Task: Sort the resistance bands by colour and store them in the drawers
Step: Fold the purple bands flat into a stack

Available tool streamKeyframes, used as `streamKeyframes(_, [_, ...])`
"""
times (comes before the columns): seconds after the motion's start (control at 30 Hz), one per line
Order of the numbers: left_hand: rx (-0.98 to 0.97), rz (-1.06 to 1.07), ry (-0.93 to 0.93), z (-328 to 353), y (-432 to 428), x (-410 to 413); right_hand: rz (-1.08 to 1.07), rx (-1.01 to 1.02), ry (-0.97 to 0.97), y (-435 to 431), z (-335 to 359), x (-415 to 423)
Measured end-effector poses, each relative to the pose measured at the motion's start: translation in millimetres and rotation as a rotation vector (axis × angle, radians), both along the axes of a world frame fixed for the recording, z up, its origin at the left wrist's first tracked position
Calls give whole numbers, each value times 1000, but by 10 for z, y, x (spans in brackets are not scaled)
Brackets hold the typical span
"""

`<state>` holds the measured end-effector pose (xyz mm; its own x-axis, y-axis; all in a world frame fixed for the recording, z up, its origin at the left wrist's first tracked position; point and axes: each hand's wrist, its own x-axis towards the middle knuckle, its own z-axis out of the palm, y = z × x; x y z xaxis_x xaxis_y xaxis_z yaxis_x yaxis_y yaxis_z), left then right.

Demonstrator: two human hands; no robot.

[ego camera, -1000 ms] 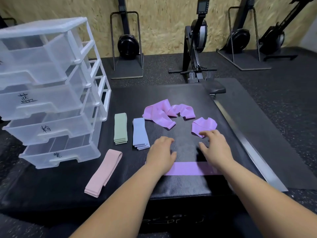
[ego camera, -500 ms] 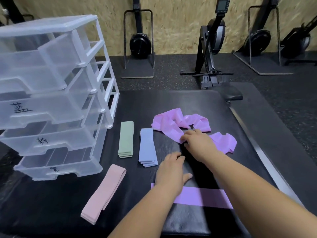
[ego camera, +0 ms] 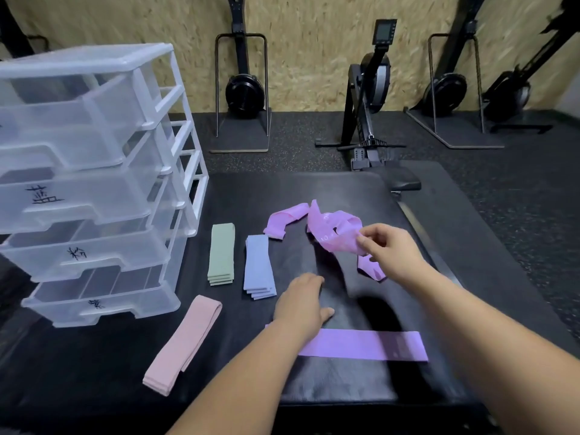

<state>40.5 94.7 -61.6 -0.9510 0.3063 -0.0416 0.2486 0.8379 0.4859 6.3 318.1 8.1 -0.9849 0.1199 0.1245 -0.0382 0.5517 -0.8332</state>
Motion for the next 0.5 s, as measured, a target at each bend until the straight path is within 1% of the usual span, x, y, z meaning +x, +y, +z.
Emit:
streamKeyframes(0.07, [57, 15, -23, 69, 10, 50, 3, -26, 11, 82, 129, 127])
streamKeyframes(0.13, [116, 29, -20, 145, 24, 104, -3, 28, 38, 142, 232, 262])
streamKeyframes(0.2, [151, 31, -1, 214, 41, 158, 30, 150, 61, 212, 272, 410])
streamKeyframes(0.27, [148, 15, 16, 256, 61, 204, 111, 346, 55, 305, 203, 548])
streamKeyframes(0.3, [132, 3, 16, 261, 67, 223, 153, 478, 14, 359, 126, 605])
streamKeyframes(0.37, [91, -15, -2, 244, 68, 252, 210, 760, -165, 439, -13, 711])
streamKeyframes(0.4, [75, -21, -14, 226, 66, 258, 229, 847, -247, 466, -64, 754])
streamKeyframes(0.43, [64, -24, -26, 208, 62, 262, 239, 873, -297, 492, -116, 779])
streamKeyframes(0.5, [58, -27, -46, 180, 54, 250, 223, 841, -299, 513, -159, 800])
